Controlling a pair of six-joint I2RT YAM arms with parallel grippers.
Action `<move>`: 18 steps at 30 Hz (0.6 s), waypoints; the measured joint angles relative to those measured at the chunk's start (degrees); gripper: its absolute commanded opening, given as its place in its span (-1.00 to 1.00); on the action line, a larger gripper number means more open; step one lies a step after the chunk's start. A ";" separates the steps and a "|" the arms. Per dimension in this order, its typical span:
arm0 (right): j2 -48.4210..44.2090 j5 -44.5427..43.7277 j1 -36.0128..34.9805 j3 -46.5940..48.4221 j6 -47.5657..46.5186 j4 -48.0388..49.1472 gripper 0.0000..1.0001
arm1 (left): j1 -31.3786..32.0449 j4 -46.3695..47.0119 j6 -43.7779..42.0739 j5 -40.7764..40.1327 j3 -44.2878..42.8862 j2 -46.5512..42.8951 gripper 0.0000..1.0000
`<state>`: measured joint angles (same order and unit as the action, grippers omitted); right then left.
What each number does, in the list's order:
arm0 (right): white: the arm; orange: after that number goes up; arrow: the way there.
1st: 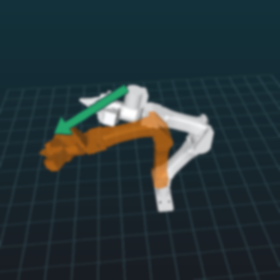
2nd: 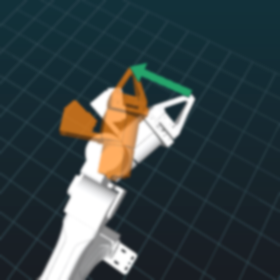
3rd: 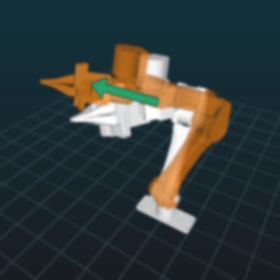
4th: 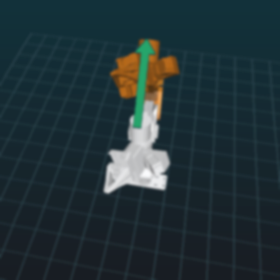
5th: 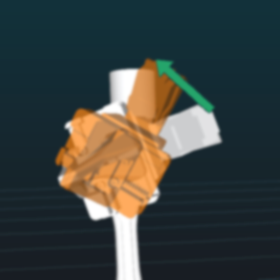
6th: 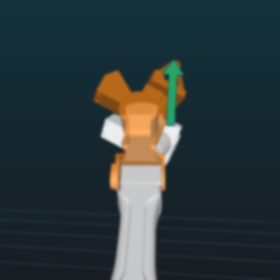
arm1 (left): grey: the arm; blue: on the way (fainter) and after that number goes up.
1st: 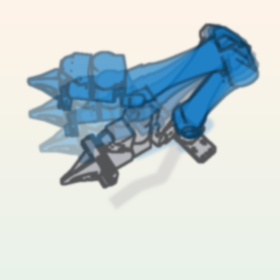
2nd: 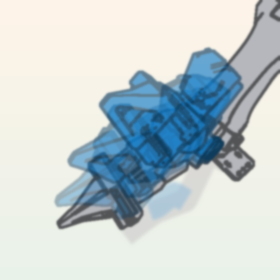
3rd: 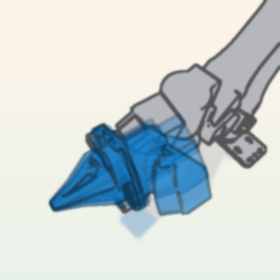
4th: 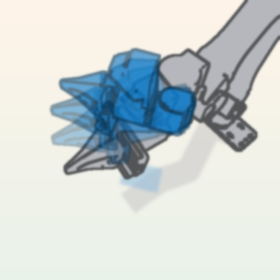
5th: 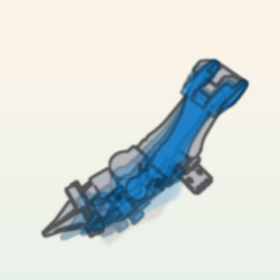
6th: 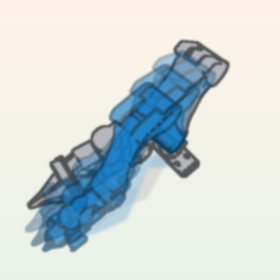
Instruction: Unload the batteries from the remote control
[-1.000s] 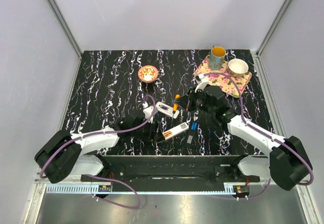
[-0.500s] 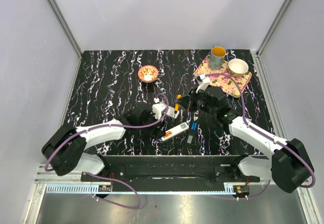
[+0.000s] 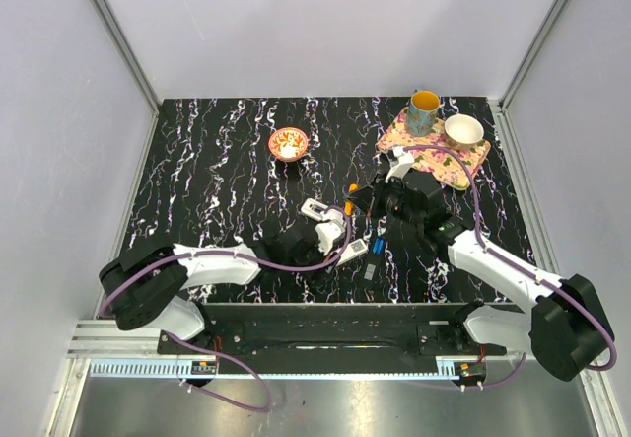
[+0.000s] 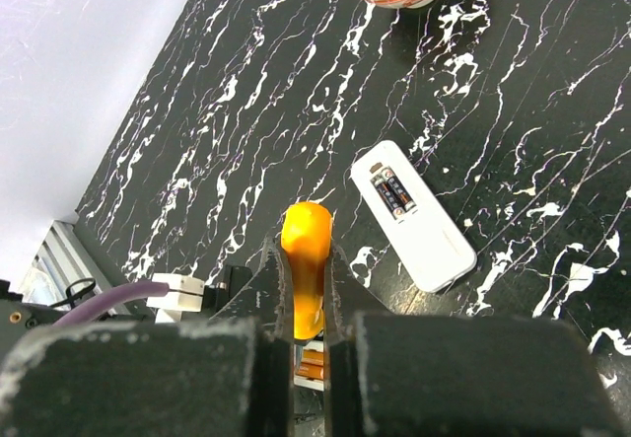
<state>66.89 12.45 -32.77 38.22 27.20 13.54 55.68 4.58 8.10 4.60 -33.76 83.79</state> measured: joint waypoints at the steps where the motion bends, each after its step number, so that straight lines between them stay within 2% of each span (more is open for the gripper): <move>1: -0.07 -0.09 0.00 0.00 0.00 0.00 -1.00 | 0.55 0.57 0.63 -1.70 0.04 0.28 0.26; 5: -0.92 -1.51 0.17 -0.33 -0.17 0.00 -1.00 | 1.42 2.75 2.97 -7.23 0.15 1.51 -0.21; 6: -1.40 -1.97 0.28 -0.61 -0.24 -0.02 -1.00 | 1.46 3.10 3.52 -7.85 0.15 1.75 -0.25; 11: -3.61 -3.87 1.31 -1.53 -0.44 -0.63 -1.00 | 2.23 3.15 3.89 -9.70 -1.16 3.37 -0.33; 18: -4.72 -3.98 4.20 -1.97 -0.39 -1.49 -1.00 | 2.27 -4.31 -0.31 -9.35 -8.33 7.78 -0.35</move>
<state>62.17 8.47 -28.58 36.25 26.81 12.05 57.95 0.27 7.79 -4.75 -42.09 91.57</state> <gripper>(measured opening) 0.065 0.442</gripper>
